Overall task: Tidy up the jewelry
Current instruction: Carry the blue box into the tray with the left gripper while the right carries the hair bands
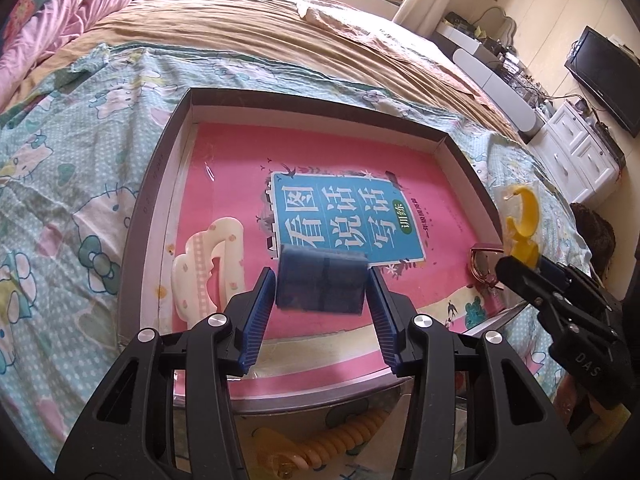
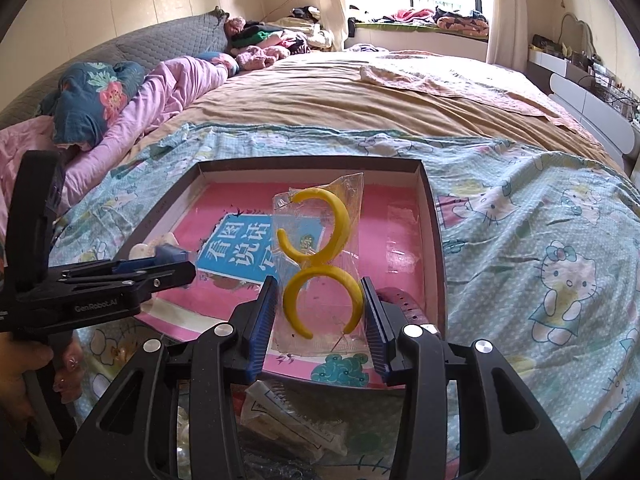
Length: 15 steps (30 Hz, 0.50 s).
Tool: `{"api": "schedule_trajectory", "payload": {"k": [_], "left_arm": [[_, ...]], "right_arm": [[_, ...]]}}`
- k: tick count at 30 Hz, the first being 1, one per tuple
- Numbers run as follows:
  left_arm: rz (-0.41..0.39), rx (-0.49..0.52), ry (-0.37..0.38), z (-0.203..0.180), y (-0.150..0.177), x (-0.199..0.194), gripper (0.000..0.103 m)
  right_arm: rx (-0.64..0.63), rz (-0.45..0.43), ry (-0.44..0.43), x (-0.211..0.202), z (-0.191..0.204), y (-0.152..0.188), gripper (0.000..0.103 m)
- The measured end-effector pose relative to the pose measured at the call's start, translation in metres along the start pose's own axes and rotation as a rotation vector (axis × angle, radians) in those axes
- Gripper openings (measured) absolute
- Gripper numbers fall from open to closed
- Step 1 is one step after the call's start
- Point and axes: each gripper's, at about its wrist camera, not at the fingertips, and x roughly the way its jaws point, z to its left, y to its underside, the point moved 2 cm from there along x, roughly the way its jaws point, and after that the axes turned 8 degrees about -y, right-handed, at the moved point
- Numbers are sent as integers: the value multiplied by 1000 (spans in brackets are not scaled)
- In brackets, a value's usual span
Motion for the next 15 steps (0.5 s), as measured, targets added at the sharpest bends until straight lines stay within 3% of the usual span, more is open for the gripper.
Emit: {"api": "schedule_trajectory", "payload": {"k": [15], "left_arm": [[-42,-43,5,11,-1,-15,45]], "right_arm": [[-82,80,58,23,6,-2,40]]}}
